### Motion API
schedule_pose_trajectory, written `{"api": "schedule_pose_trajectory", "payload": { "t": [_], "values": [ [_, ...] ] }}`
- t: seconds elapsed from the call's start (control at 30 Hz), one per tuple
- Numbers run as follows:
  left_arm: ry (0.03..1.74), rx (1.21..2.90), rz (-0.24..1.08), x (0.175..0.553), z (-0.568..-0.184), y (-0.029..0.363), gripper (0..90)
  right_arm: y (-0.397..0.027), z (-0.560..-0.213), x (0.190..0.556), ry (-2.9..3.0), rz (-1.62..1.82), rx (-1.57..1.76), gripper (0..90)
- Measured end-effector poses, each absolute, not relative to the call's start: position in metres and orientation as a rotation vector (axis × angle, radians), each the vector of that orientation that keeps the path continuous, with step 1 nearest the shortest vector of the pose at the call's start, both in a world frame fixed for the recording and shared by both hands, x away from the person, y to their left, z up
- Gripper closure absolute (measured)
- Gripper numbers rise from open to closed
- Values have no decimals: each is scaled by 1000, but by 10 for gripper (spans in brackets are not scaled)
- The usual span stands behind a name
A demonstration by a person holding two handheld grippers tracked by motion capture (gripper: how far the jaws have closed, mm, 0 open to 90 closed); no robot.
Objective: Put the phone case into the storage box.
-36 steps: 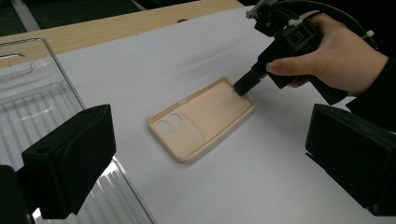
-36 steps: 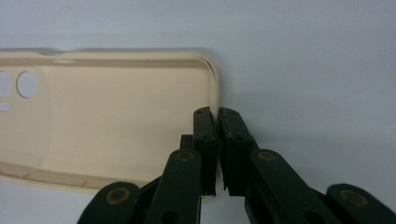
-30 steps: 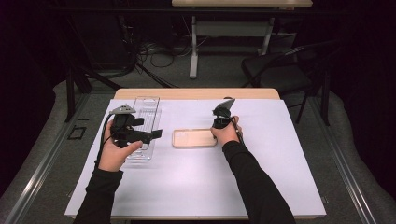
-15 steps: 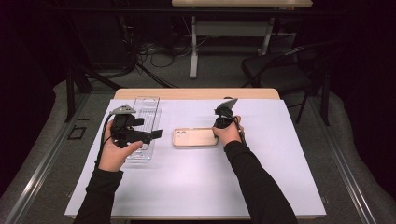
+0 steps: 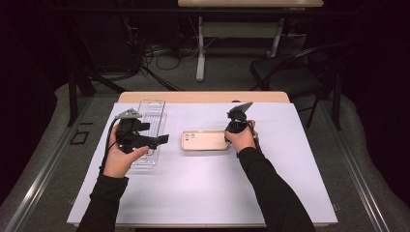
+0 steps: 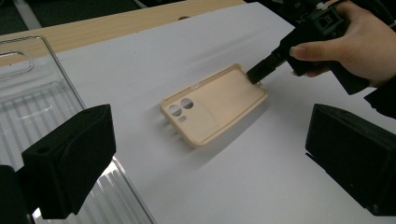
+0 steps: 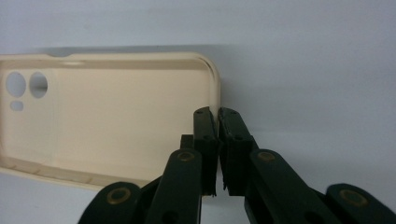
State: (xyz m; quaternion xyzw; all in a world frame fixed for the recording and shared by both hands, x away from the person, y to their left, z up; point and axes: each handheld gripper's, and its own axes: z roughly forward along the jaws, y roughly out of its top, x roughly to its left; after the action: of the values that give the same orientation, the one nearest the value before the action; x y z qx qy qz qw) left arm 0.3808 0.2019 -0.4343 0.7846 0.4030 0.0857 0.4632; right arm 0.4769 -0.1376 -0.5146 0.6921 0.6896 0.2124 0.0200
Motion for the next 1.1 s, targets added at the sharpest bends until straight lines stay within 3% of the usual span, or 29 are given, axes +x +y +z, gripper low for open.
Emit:
{"api": "schedule_pose_trajectory", "payload": {
  "t": [1.1],
  "values": [
    [977, 1951, 210, 379, -441, 189, 31, -178, -502, 436, 2138, 916, 2072, 867]
  ]
}}
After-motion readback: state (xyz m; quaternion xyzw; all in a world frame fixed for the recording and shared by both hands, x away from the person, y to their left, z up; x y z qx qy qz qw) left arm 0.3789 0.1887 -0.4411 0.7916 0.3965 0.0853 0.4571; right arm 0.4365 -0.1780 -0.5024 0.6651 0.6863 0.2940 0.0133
